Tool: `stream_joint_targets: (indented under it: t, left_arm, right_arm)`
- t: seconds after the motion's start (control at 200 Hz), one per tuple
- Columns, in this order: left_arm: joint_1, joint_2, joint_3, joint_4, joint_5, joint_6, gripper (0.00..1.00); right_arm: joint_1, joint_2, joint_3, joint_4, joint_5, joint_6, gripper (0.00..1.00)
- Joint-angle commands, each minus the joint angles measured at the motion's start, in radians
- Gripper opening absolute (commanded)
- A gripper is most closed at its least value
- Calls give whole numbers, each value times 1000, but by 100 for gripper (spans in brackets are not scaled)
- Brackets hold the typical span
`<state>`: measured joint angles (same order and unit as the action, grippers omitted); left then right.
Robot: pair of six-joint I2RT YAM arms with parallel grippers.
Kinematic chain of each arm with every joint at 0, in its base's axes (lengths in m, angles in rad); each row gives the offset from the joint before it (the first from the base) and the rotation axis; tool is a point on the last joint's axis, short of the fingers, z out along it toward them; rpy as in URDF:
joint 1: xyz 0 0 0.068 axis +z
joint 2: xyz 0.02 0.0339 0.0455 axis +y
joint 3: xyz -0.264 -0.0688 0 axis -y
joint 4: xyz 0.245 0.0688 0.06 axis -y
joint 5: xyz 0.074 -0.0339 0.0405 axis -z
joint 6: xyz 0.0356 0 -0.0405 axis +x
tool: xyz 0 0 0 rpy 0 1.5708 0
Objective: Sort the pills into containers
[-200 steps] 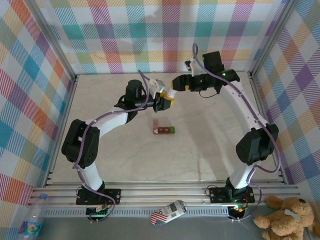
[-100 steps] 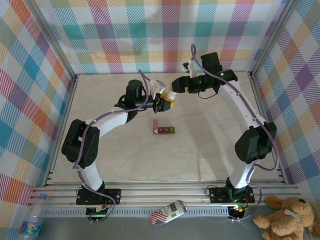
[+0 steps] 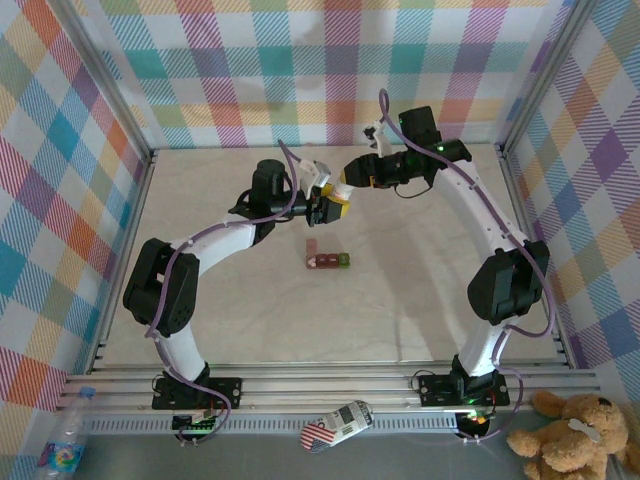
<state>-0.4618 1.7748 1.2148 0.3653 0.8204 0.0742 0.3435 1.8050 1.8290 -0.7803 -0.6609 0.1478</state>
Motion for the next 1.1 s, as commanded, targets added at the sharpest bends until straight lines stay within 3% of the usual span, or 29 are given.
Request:
stream_joint_targets:
  t: [0.0,0.23,0.415,0.62,0.79,1.095]
  left_arm:
    - [8,-32,36,14,24,1,0]
    - [8,-38,40,6,-18,8,0]
    - [-2,-59,28,14,-137,27,0]
    - [-55,-91,9,-1,-286,126,0]
    - [-96,-97,-17,51,-405,151,0]
    - [-96,-60,12,57,-405,138,0]
  right_arm:
    - [16,12,3,-13,-22,-10,48]
    - [27,4,-34,19,13,51,41]
    - [58,-10,-113,97,118,210,36]
    - [99,-42,-224,207,283,434,37]
    - [136,-67,-284,302,334,557,38]
    - [120,-68,-185,251,327,550,45]
